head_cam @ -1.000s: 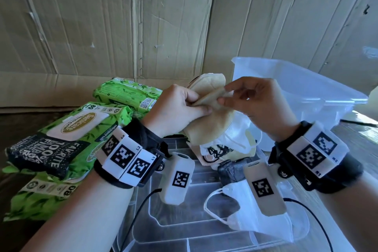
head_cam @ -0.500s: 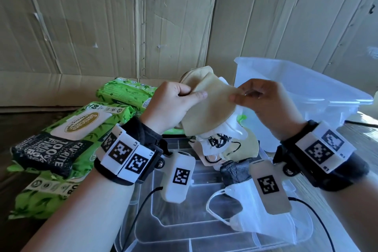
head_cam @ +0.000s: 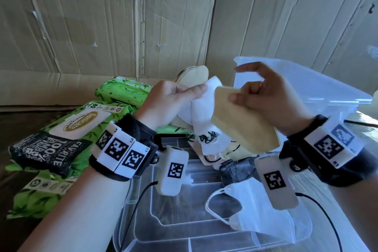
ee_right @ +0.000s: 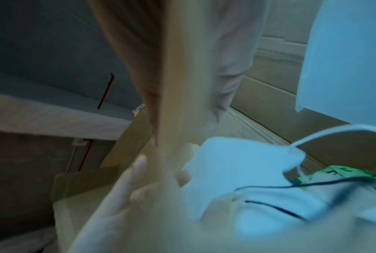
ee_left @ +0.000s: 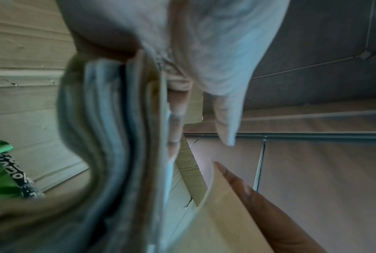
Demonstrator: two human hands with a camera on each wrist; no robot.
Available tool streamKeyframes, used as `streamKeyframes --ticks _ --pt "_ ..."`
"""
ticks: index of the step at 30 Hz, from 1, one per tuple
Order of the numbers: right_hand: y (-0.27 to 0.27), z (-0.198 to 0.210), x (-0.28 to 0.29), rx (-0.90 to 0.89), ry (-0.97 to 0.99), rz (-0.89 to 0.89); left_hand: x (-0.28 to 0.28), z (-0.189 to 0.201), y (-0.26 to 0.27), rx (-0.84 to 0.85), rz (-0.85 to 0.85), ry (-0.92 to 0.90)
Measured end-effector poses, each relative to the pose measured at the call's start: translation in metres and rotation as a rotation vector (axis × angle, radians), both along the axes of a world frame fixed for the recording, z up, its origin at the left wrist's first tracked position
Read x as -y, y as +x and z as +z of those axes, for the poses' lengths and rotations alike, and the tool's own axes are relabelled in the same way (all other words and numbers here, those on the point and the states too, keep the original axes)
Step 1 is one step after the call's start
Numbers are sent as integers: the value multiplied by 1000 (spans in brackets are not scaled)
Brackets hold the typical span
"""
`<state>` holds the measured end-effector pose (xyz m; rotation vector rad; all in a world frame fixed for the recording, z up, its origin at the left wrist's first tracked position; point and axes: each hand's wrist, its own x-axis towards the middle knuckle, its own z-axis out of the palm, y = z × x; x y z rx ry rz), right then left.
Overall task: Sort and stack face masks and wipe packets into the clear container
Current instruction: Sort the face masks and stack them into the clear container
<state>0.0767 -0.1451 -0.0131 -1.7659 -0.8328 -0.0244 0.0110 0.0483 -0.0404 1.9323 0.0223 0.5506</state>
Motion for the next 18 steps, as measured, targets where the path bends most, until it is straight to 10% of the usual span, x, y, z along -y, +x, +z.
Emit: streamKeyframes --ticks 5,11,18 --pt "-9 -8 -14 -1 -39 80 14 0 -4 34 -125 78" --pt "1 -14 -3 -29 -176 74 3 -1 1 126 105 -35" --pt "11 -7 -1 -2 358 101 0 8 -3 197 173 -161"
